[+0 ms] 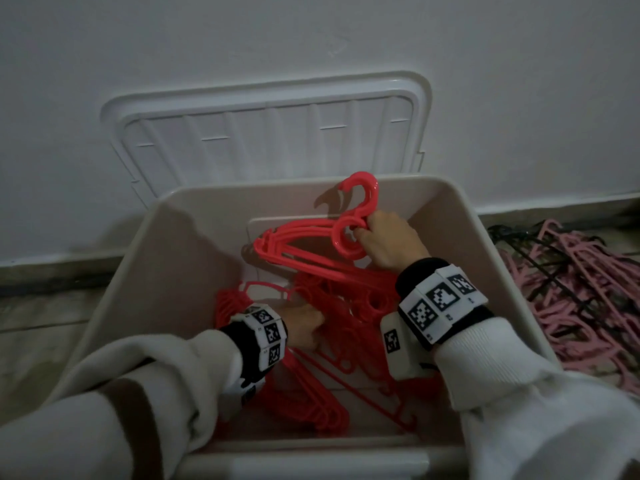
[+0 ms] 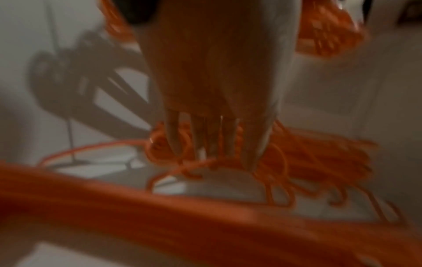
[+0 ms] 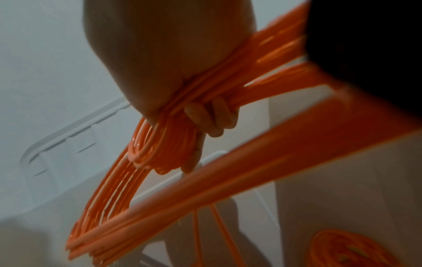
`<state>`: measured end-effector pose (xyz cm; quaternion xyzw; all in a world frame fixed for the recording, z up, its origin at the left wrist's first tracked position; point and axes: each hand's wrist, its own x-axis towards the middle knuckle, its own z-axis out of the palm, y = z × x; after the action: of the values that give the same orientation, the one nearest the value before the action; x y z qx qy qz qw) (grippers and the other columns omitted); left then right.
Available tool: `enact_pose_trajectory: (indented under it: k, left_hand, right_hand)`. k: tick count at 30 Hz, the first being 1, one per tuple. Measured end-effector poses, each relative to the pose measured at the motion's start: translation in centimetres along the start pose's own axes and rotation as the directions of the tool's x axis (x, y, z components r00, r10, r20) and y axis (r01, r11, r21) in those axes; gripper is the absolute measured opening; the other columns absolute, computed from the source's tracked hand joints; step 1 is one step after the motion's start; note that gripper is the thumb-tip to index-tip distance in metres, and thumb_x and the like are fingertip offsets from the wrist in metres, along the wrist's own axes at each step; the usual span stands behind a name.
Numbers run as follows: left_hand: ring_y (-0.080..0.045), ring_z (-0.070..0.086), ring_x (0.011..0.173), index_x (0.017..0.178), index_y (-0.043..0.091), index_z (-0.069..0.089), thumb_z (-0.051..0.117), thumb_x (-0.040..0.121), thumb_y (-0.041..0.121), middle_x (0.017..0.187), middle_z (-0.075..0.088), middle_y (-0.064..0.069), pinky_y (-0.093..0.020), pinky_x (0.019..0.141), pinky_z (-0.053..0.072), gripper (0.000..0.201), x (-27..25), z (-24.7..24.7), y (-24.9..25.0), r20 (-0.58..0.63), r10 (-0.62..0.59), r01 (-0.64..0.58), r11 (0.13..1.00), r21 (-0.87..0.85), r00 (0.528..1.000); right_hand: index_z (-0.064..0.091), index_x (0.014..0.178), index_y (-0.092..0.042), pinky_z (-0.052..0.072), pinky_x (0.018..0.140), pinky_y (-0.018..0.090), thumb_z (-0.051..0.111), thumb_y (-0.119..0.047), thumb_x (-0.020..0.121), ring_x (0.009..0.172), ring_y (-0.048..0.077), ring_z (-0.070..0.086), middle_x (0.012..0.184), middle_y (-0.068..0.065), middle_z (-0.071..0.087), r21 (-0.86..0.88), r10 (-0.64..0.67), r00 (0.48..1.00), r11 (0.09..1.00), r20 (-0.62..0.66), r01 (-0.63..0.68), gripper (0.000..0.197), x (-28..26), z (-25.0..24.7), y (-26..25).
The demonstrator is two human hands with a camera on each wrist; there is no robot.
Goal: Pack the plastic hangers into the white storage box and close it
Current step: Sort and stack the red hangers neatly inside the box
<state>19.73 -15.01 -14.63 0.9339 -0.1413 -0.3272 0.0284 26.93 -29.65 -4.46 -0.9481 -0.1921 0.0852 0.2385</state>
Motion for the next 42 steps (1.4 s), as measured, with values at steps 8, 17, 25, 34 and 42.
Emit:
enact_pose_trajectory:
  k: [8,17,25,34,42]
  left_hand:
    - [-0.027,0.051,0.117,0.121,0.003,0.058,0.044,0.092,0.005,0.125,0.056,-0.014,-0.027,0.099,0.036,0.031,0.6,0.3,-0.6,-0.092,0.088,-0.092,0.995,-0.038,0.992]
    - [-0.016,0.057,0.077,0.089,0.011,0.064,0.056,0.087,0.033,0.079,0.058,0.003,-0.028,0.071,0.045,0.024,0.5,-0.3,-1.2,-0.053,0.024,-0.03,0.993,-0.11,0.998]
    - [-0.025,0.06,0.093,0.107,0.002,0.061,0.047,0.093,0.018,0.105,0.063,-0.012,-0.026,0.07,0.043,0.025,0.1,-1.2,-1.6,-0.151,-0.025,0.017,0.998,-0.054,0.988]
    - [-0.01,0.049,0.073,0.092,0.004,0.065,0.056,0.088,0.007,0.081,0.057,0.0,-0.018,0.066,0.034,0.01,-1.8,-4.3,-1.8,-0.185,0.13,-0.157,0.978,-0.14,0.974]
    - [0.006,0.051,0.077,0.083,0.002,0.07,0.062,0.085,0.012,0.075,0.061,0.009,0.001,0.071,0.034,0.013,-5.1,-5.3,-1.6,-0.713,0.237,-0.481,0.862,-0.159,0.66]
  right_hand:
    - [0.059,0.103,-0.005,0.043,0.081,0.037,0.043,-0.027,0.094,0.101,0.036,0.057,0.107,0.019,0.063,-0.007,-0.015,1.0,1.0,-0.002,0.015,0.028,0.1,-0.1,0.1]
    - [0.061,0.104,-0.008,0.043,0.084,0.037,0.044,-0.029,0.094,0.102,0.035,0.058,0.107,0.016,0.063,-0.012,-0.005,1.0,1.0,-0.001,0.005,0.029,0.1,-0.3,0.1]
    - [0.061,0.104,-0.007,0.042,0.082,0.036,0.046,-0.032,0.094,0.101,0.034,0.058,0.107,0.016,0.063,-0.024,-0.018,1.0,1.0,-0.016,0.017,0.031,0.2,-0.1,0.1]
    - [0.06,0.099,-0.005,0.043,0.083,0.039,0.044,-0.028,0.094,0.099,0.038,0.057,0.105,0.019,0.063,0.032,-0.012,0.998,0.999,-0.054,0.014,0.029,0.3,-0.4,0.2]
    - [0.062,0.098,-0.009,0.045,0.081,0.04,0.049,-0.033,0.091,0.098,0.037,0.058,0.102,0.016,0.065,0.112,-0.061,0.988,0.991,-0.14,0.077,0.028,0.6,-0.5,0.2]
